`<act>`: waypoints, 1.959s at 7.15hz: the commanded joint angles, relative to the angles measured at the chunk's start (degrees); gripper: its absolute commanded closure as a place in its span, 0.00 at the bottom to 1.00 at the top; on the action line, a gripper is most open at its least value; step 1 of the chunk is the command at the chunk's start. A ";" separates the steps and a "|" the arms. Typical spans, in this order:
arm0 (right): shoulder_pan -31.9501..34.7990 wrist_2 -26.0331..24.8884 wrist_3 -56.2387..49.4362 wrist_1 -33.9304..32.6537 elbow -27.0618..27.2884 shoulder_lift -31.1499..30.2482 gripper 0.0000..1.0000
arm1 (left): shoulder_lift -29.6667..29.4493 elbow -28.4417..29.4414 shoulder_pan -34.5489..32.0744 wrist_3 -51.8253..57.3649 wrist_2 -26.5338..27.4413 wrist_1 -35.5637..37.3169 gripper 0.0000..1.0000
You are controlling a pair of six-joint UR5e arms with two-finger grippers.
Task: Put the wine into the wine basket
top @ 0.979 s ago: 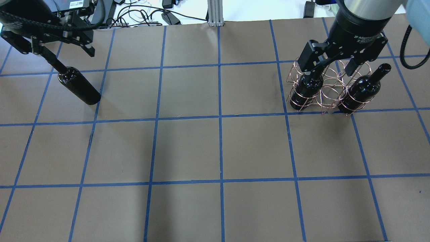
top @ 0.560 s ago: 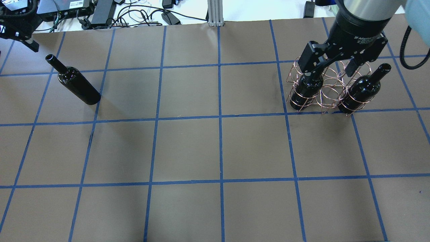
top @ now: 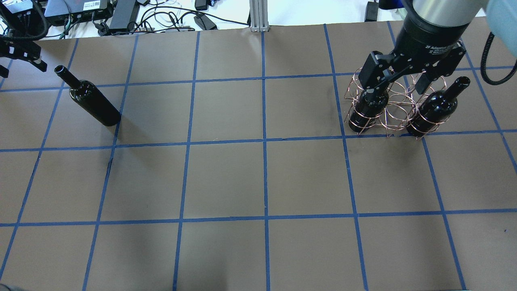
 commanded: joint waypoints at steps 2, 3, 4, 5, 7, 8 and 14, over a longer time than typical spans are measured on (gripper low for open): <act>0.01 -0.04 1.43 0.20 0.02 -0.10 0.00 | -2.96 -0.69 -4.03 -0.73 0.08 3.97 0.03; 0.02 -0.04 1.43 0.20 -0.07 -0.10 0.00 | -3.31 -0.77 -4.04 -0.03 0.08 4.24 0.00; 0.02 -0.04 1.43 0.20 -0.07 -0.10 0.00 | -3.66 -0.78 -3.86 0.24 0.17 4.76 0.00; 0.02 -0.04 1.43 0.20 0.02 -0.10 0.00 | -4.01 -0.78 -3.86 0.50 0.34 4.77 0.05; 0.02 -0.04 1.43 0.11 0.02 -0.10 0.00 | -5.06 -0.69 -3.86 0.59 1.40 6.52 0.10; 0.02 -0.04 1.43 0.11 0.02 -0.10 0.00 | -5.86 -0.69 -3.86 0.85 1.49 8.35 0.11; 0.10 0.05 1.43 0.11 0.02 -0.10 0.00 | -6.48 -0.78 -3.51 0.86 2.63 8.11 0.26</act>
